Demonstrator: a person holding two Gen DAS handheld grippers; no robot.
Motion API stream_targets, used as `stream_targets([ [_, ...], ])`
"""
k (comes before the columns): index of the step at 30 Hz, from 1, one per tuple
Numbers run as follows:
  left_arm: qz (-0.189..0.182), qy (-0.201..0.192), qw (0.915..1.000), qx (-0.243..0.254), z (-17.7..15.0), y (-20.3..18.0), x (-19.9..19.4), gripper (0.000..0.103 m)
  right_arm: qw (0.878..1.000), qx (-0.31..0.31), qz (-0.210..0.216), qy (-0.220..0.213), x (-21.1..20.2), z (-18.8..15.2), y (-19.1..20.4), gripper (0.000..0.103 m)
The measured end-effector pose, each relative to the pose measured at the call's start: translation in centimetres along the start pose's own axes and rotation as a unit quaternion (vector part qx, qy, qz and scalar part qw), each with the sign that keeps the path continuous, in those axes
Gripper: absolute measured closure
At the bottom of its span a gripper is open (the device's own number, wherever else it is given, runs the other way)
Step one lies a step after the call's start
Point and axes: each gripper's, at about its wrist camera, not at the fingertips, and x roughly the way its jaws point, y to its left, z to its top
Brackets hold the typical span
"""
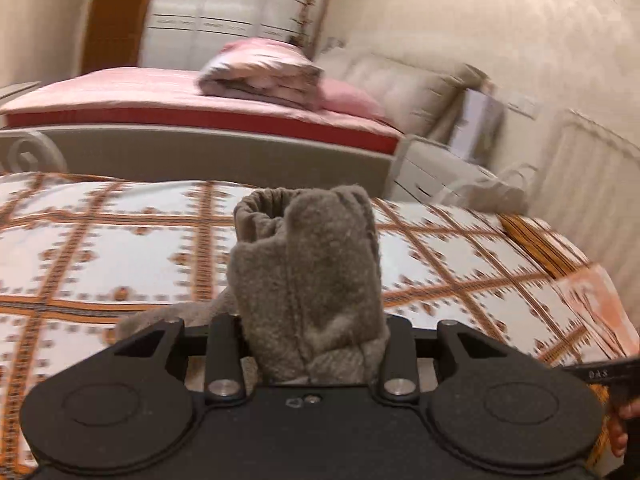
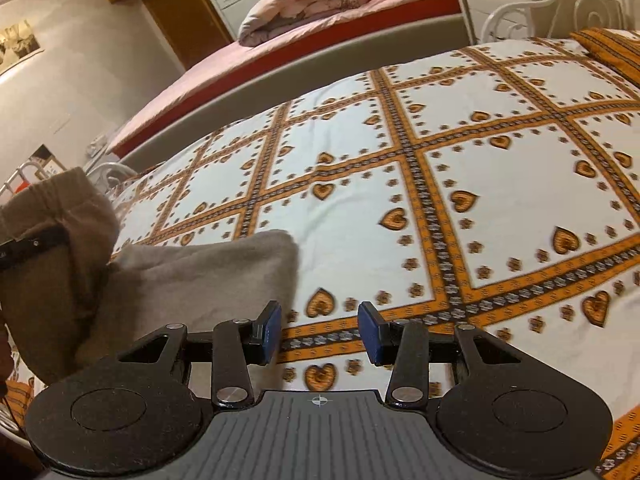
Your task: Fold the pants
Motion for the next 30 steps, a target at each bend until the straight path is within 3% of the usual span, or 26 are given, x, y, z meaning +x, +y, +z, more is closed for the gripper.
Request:
stream_targets([
  [13,-0.037,0.056,0.9923,0.104,-3.2,-9.6,5.6,0.077,1.0,0.024,-0.01,-0.01,-2.2,0.0,-2.6,0.06],
  [16,-0.029,0.099,0.9865,0.128,-4.6,-11.6,7.5,0.057,1.0,0.024,-0.012,-0.006,-2.1,0.0,-2.7,0.06],
  [18,-0.04,0.11,0.9847,0.129,-5.2,-12.3,7.9,0.013,1.0,0.024,-0.014,-0.006,-2.0,0.0,-2.7,0.06],
  [21,-0.067,0.099,0.9836,0.135,-5.4,-12.6,7.0,0.009,0.999,0.028,-0.015,-0.009,-2.2,0.0,-2.8,0.06],
  [25,-0.095,0.091,0.9871,0.091,-4.7,-10.7,5.3,0.009,0.999,0.032,-0.009,-0.018,-2.5,0.2,-2.6,0.06],
  [30,-0.061,0.086,0.9935,0.044,-3.7,-5.8,3.3,0.013,0.997,0.052,0.05,-0.024,-2.4,0.4,-1.8,0.06],
])
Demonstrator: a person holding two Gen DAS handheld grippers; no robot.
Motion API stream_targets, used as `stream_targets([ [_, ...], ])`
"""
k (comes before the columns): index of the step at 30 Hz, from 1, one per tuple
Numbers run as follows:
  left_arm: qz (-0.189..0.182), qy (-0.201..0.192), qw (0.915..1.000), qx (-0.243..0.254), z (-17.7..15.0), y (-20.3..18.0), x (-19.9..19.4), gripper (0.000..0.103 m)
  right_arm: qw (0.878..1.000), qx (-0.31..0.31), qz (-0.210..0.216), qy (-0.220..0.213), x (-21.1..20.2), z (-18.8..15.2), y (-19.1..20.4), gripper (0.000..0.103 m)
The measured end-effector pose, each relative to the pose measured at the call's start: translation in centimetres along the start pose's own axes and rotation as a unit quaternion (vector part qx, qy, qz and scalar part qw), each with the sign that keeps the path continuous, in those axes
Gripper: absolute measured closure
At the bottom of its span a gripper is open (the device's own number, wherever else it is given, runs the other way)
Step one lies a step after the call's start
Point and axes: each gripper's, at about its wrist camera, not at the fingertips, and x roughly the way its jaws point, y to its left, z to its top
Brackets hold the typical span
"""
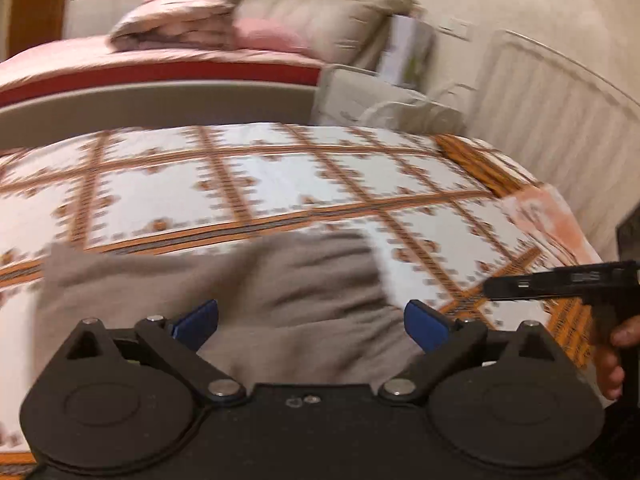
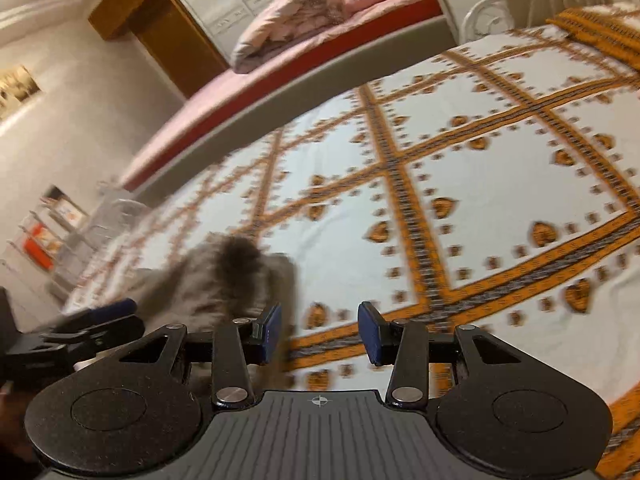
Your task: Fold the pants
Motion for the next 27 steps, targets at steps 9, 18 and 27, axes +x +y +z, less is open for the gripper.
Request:
stream_targets([
  [9,0.086,-0.007,0.9915,-0.098,-1.2,9.5,-6.1,0.014,0.987,0.052,0.135,0.069,3.3,-1.3,3.2,0.06],
  [18,0.118,-0.002,0.9821,-0.147,-3.2,13.7,-9.4,0.014,0.974,0.121,0.141,0.13,7.6,-2.5,3.9,0.06],
  [27,0.129,0.0,0.9821,-0.137,-3.6,14.4,-10.1,0.014,0.991,0.023,0.082,0.098,9.8,-2.2,8.3,0.081],
])
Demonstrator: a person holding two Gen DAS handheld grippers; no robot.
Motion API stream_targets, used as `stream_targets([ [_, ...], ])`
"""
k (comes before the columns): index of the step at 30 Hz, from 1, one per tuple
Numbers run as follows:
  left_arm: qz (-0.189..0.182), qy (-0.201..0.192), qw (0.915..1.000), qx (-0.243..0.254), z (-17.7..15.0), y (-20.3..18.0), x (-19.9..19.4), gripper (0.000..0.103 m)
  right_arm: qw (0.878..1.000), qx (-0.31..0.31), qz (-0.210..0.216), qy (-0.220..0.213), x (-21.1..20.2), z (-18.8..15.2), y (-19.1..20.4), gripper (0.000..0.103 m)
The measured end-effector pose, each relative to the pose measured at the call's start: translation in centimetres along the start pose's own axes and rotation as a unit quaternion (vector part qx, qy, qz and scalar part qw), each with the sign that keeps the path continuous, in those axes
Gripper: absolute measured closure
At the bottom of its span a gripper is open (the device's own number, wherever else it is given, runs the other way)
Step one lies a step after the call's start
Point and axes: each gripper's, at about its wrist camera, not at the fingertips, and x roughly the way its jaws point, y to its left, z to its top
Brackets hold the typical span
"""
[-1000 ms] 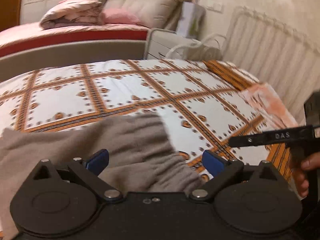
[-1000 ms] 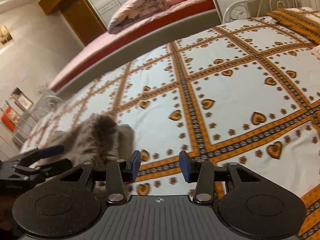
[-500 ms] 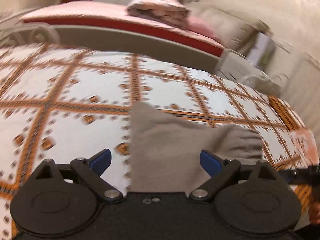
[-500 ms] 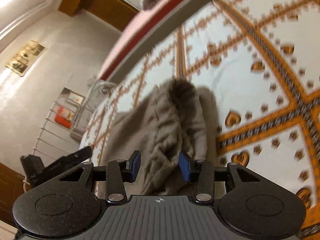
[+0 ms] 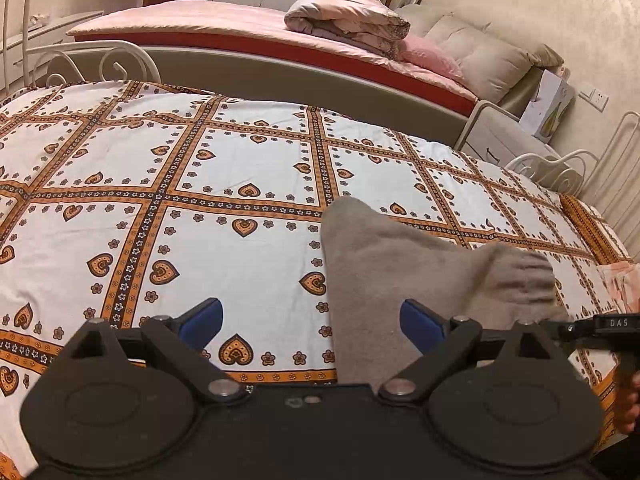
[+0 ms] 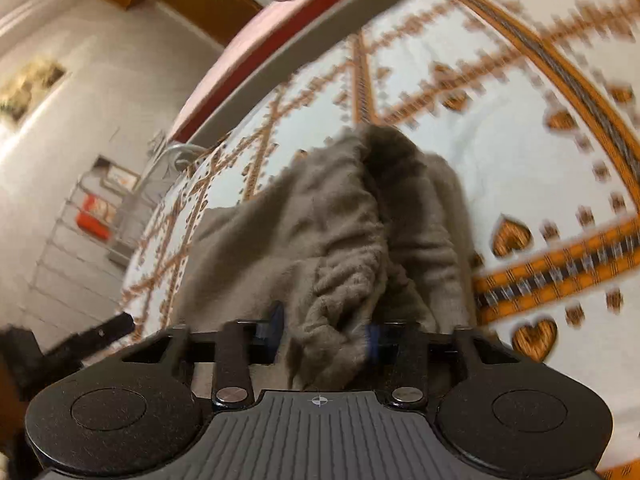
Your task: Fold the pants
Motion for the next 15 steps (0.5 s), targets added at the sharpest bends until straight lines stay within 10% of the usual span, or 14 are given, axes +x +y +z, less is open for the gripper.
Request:
stream_targets([
  [5,0.001,0.004,1.0,0.005,0.0,0.3,0.2,0.014,0.979,-0.061,0.143,-0.133,-5.0,0.1,3.5,0.082],
  [9,0.006,0.006,1.0,0.002,0.0,0.8,0.1,0.014,0.996,0.056,-0.023,-0.061,-2.5,0.3,-2.7,0.082],
  [15,0.006,0.004,1.0,0.0,0.2,1.3,-0.1,0.014,0.997,0.047,-0.007,-0.055,-3.0,-0.3,-3.3,0.081],
])
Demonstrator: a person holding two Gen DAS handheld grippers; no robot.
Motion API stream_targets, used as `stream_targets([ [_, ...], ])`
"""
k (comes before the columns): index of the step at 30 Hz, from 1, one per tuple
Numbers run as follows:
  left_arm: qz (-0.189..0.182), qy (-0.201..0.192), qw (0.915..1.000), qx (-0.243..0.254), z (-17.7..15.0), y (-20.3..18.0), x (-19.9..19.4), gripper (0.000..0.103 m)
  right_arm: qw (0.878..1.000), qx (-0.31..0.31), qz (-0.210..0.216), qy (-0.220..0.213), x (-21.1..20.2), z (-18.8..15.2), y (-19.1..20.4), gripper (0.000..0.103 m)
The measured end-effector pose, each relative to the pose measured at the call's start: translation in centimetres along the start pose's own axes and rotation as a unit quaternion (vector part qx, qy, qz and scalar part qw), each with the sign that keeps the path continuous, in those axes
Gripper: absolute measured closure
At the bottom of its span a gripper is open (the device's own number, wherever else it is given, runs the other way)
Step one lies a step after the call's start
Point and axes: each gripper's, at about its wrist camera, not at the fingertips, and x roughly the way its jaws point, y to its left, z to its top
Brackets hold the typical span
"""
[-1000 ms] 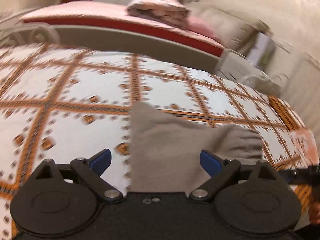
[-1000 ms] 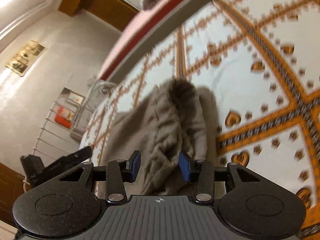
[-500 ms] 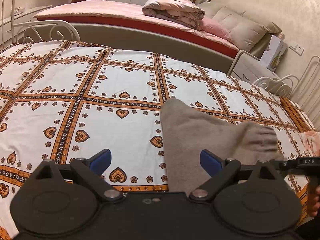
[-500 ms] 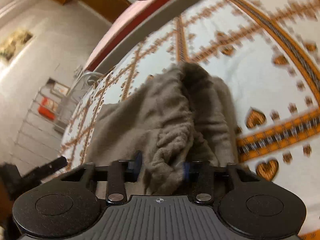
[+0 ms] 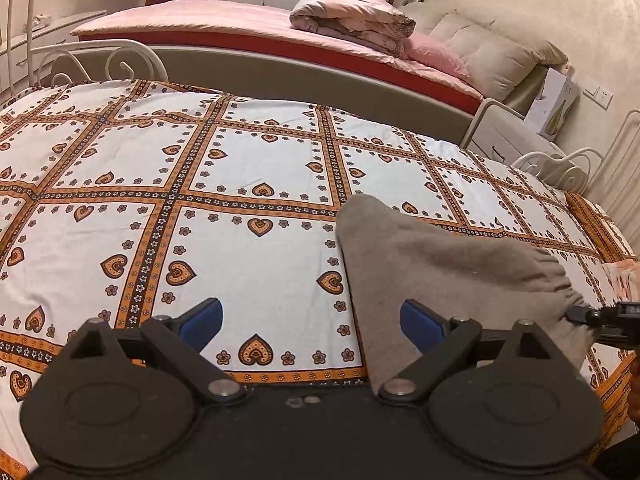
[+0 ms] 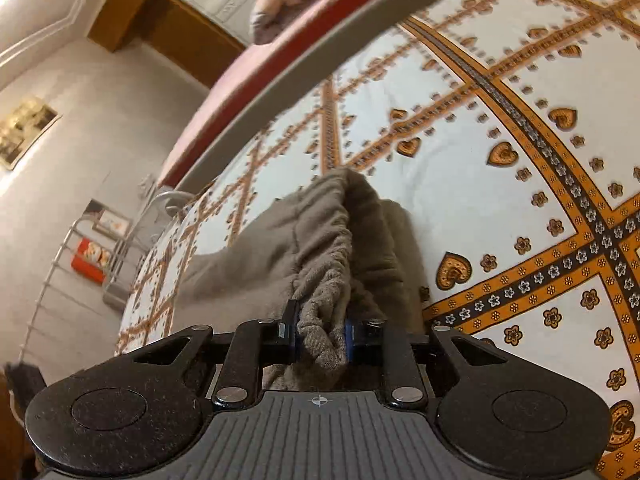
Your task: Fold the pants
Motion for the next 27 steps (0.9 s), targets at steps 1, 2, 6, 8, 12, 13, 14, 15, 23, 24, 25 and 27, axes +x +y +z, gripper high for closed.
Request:
stream_targets([
  [1,0.001,0.003,1.0,0.0,0.0,0.0,0.1,0.014,1.0,0.007,0.004,0.004,0.0,-0.2,-0.2,0.081],
  [2,0.002,0.005,1.0,0.001,0.0,0.0,0.2,0.014,1.0,0.009,-0.006,0.01,0.1,-0.2,-0.2,0.081],
  [6,0.003,0.008,1.0,0.0,-0.1,0.1,0.4,0.013,1.0,0.01,-0.027,-0.013,-0.9,0.1,-0.6,0.048],
  [8,0.003,0.007,1.0,0.002,-0.1,0.1,0.4,0.013,0.998,0.003,-0.052,-0.032,-1.6,0.2,-0.6,0.017],
  [12,0.003,0.016,0.9999,0.003,-0.2,0.1,0.8,0.013,0.999,0.044,-0.01,0.012,-0.5,0.2,-1.8,0.018],
  [13,0.004,0.018,0.9998,0.005,-0.3,0.0,1.0,0.013,0.999,0.044,-0.016,0.023,0.0,0.1,-1.9,0.019],
  [14,0.005,0.019,0.9998,0.008,-0.3,-0.1,1.1,0.013,0.998,0.048,-0.012,0.03,0.2,0.0,-1.9,0.028],
  [15,0.005,0.022,0.9997,0.01,-0.4,-0.2,1.2,0.013,0.997,0.06,0.005,0.04,0.3,-0.1,-2.0,0.029],
  [23,0.004,0.028,0.9995,0.014,-0.6,-0.2,1.6,0.013,0.996,0.064,0.031,0.058,1.9,0.4,-1.9,0.04],
  [24,0.003,0.029,0.9995,0.014,-0.6,-0.2,1.6,0.013,0.993,0.073,0.033,0.088,3.3,0.2,-2.1,0.04],
  [25,0.003,0.029,0.9994,0.015,-0.6,-0.2,1.6,0.013,0.991,0.082,0.039,0.101,4.1,0.0,-2.2,0.04],
  [27,0.002,0.031,0.9994,0.016,-0.6,-0.2,1.6,0.012,0.993,0.079,0.033,0.087,4.6,0.1,-1.7,0.04],
])
